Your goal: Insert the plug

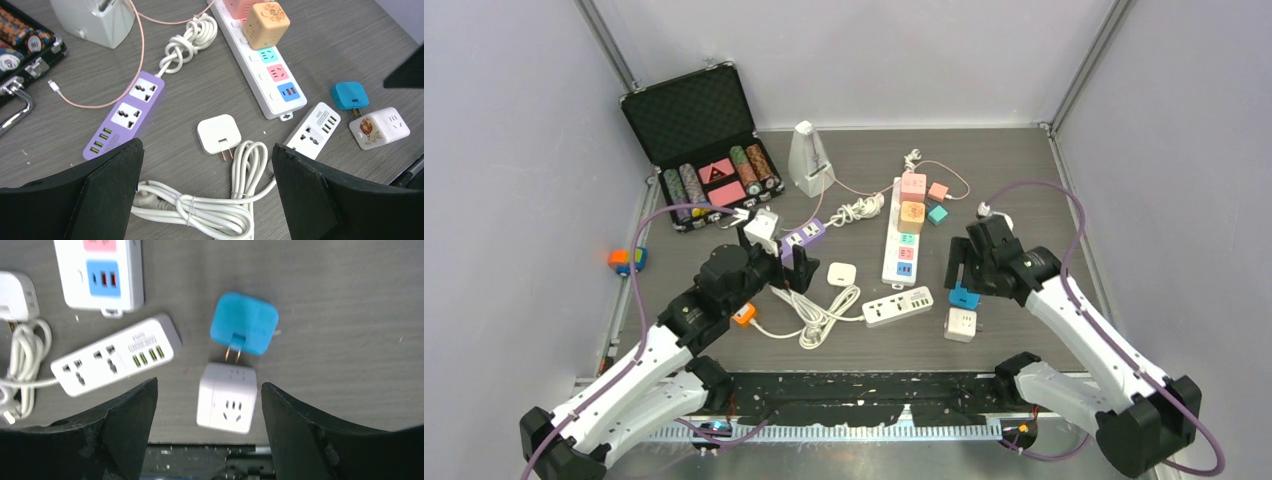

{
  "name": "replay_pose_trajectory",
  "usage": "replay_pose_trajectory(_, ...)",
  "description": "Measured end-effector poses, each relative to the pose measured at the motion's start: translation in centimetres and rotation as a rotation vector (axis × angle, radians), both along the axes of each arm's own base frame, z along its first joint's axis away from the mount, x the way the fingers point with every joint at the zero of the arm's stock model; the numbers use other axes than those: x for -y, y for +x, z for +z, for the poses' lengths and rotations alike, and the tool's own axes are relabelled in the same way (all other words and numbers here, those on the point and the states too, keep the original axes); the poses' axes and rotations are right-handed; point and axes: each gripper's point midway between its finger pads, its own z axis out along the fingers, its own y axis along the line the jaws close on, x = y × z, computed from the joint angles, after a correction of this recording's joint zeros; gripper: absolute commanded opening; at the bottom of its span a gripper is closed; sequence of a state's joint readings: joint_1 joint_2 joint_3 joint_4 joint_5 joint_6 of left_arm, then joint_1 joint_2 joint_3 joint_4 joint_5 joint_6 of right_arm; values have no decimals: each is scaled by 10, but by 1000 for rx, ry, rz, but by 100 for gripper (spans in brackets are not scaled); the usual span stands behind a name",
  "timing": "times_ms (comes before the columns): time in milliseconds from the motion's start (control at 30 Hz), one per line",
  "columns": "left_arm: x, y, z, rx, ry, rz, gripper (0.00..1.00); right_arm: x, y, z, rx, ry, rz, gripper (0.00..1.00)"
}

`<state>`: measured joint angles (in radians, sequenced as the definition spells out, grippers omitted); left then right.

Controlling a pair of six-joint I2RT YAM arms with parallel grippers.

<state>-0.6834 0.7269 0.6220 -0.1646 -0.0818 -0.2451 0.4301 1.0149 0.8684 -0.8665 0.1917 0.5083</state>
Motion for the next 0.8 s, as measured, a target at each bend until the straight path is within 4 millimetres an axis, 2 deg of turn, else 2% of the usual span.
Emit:
replay_pose_trajectory(167, -5, -4, -18, -28, 5, 16, 100, 0, -51, -18, -83, 46, 31, 79)
replay_pose_trajectory(267, -5, -6, -25, -41, -7, 19, 100, -1, -70, -33, -137, 40, 48, 79)
replay_pose_trajectory(400, -4, -10, -26, -49, -34, 11, 100, -1, -85, -56, -220, 1, 53, 79)
replay_pose_trajectory(500, -3, -12, -24, -42, -63, 7, 99, 1, -88, -71, -263, -46, 40, 78)
replay_pose_trajectory(633, 0, -13, -24, -47, -92, 1, 100, 2, -82, -81, -256, -94, 13, 71)
replay_pose_trajectory(767, 1, -14, -25, -57, -102, -3, 100, 1, -72, -86, -234, -124, -5, 56)
replay_pose_trajectory(800, 2, -15, -25, -58, -103, -4, 99, 1, -70, -85, -225, -128, -8, 48)
